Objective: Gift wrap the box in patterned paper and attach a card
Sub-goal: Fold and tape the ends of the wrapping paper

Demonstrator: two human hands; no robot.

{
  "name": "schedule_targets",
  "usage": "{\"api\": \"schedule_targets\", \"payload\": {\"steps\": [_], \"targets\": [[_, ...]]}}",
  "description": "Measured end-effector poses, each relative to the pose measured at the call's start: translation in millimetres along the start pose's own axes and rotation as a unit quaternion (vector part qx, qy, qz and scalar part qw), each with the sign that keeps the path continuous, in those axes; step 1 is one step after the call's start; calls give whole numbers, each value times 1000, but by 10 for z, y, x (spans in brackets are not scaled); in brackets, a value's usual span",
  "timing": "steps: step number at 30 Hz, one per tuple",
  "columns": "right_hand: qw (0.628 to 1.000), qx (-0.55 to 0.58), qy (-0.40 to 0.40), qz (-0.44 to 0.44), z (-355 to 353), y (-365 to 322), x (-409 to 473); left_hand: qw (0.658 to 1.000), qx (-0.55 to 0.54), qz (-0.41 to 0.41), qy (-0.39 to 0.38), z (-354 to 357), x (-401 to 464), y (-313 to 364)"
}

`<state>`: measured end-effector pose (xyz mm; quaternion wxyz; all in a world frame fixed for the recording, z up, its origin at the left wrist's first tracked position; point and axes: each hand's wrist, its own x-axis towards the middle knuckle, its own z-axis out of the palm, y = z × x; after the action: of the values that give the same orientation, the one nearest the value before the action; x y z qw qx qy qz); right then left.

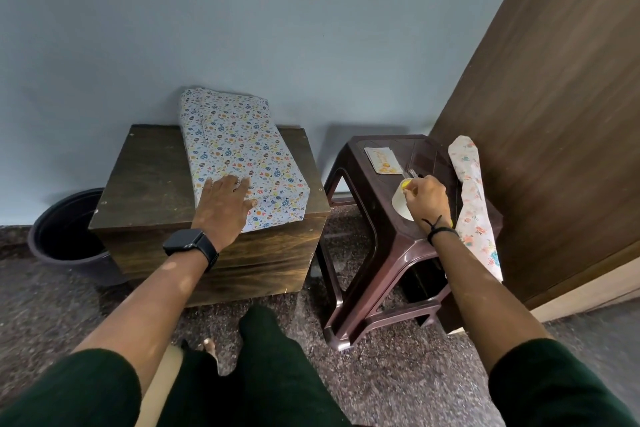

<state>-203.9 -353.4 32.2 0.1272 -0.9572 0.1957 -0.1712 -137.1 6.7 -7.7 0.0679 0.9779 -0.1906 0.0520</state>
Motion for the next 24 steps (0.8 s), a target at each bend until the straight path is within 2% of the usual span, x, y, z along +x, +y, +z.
{"api": "schedule_targets", "payload": {"steps": [7,12,20,24], "targets": [[997,-32,-59,-44,-8,38,30,1000,-1,-6,-7,-9,-2,14],[992,-106,-48,-42,52,-55,29,1000,-2,-8,-10,-24,1,25],[998,-65,-26,2,51,-66,30,1000,-1,-7,-9,-20,-8,15],[999,-31,-15,-15,58,-55,57,1000,-10,-10,-11,-35,-17,16]]}}
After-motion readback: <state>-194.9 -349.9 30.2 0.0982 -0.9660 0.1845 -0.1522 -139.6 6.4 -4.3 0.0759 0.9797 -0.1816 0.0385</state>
